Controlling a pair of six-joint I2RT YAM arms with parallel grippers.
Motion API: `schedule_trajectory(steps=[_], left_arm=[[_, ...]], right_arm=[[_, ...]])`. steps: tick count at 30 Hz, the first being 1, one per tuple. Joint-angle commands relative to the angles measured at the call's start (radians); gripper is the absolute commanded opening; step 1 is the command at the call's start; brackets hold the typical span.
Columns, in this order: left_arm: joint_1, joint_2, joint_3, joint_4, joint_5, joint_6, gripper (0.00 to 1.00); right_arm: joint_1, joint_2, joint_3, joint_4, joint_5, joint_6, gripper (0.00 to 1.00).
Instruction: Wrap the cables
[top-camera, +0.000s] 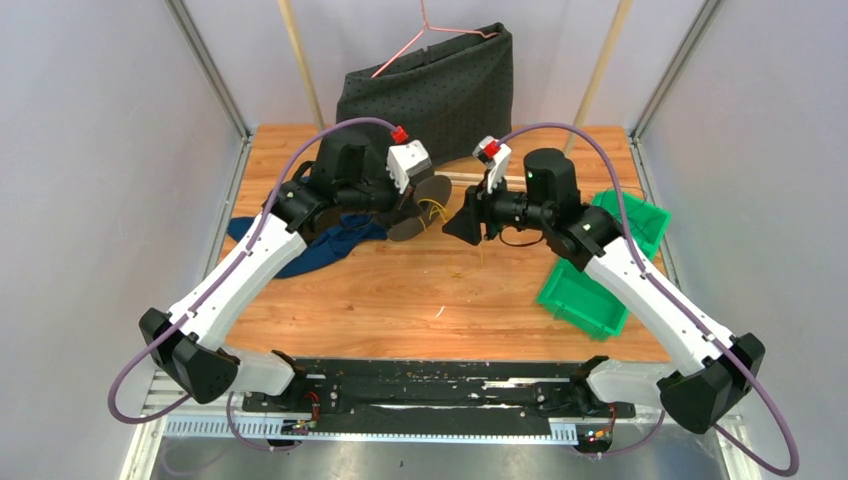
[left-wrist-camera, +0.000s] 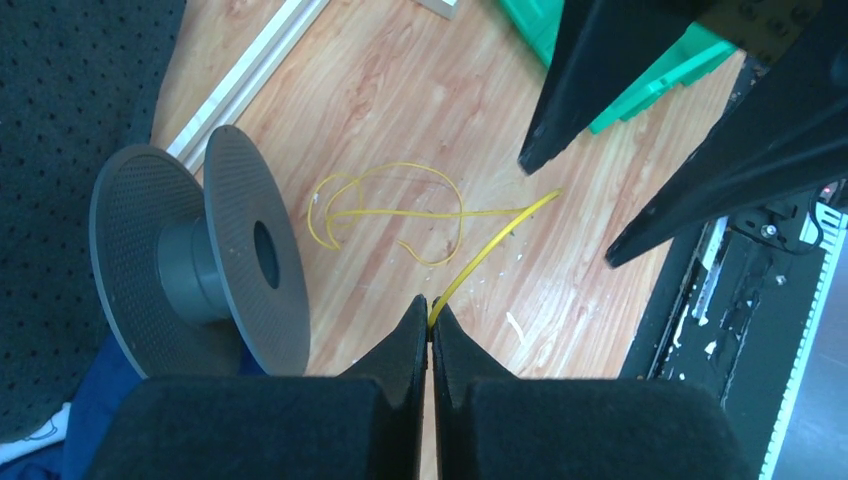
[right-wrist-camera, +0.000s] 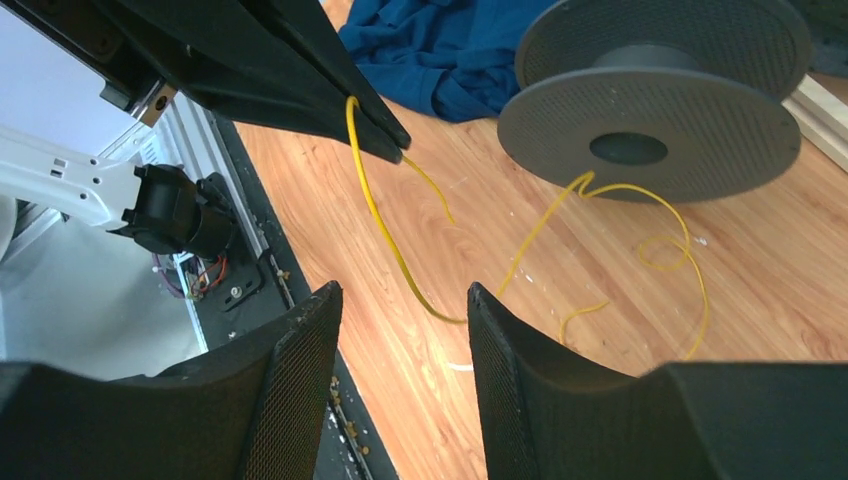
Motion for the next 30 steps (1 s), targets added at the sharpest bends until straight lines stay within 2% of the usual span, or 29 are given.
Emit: schedule_trajectory(steps=[1,3,8,11,12,13,15,16,19,23,26,30], left_arm=[[0.005,-0.025,-0.001,-0.015,0.025,-0.018,0.00],[0.006,-0.025,-0.002,-0.011,0.030,-0.024,0.00],[0.004,-0.029,-0.004,-0.006,0.039,-0.029,0.00],[0.005,-0.031,-0.005,0.001,0.037,-0.040,0.00],[0.005,-0.030,-0.005,0.009,0.026,-0.052,0.00],[0.005,-0.030,-0.004,0.019,-0.012,-0.067,0.05],[0.006,-0.030,0.006,0.020,-0.093,-0.087,0.36],[0.007,-0.029,0.013,0.013,-0.141,-0.098,0.48],[0.071,-0.015,0.038,0.005,-0.216,-0.166,0.61],[0.157,0.045,0.041,0.029,-0.340,-0.274,0.66],[0.159,0.102,0.024,0.079,-0.457,-0.298,0.67],[0.161,0.180,0.017,0.161,-0.496,-0.296,0.66]], right_arm=[[0.044,0.026,-0.005,0.099,0.024,-0.021,0.51],[0.046,0.036,-0.015,0.129,0.030,-0.007,0.44],[0.046,0.062,-0.019,0.180,0.026,0.038,0.14],[0.046,0.065,-0.021,0.174,0.042,0.047,0.01],[0.046,0.059,-0.026,0.166,0.062,0.047,0.01],[0.045,0.049,-0.032,0.154,0.100,0.046,0.01],[0.039,0.020,-0.049,0.121,0.181,0.040,0.01],[0.030,0.003,-0.058,0.101,0.217,0.042,0.01],[-0.028,-0.056,-0.085,0.030,0.264,0.052,0.01],[-0.133,-0.145,-0.113,-0.036,0.265,0.060,0.01],[-0.197,-0.187,-0.112,-0.088,0.250,0.055,0.01],[-0.232,-0.210,-0.107,-0.114,0.238,0.056,0.01]])
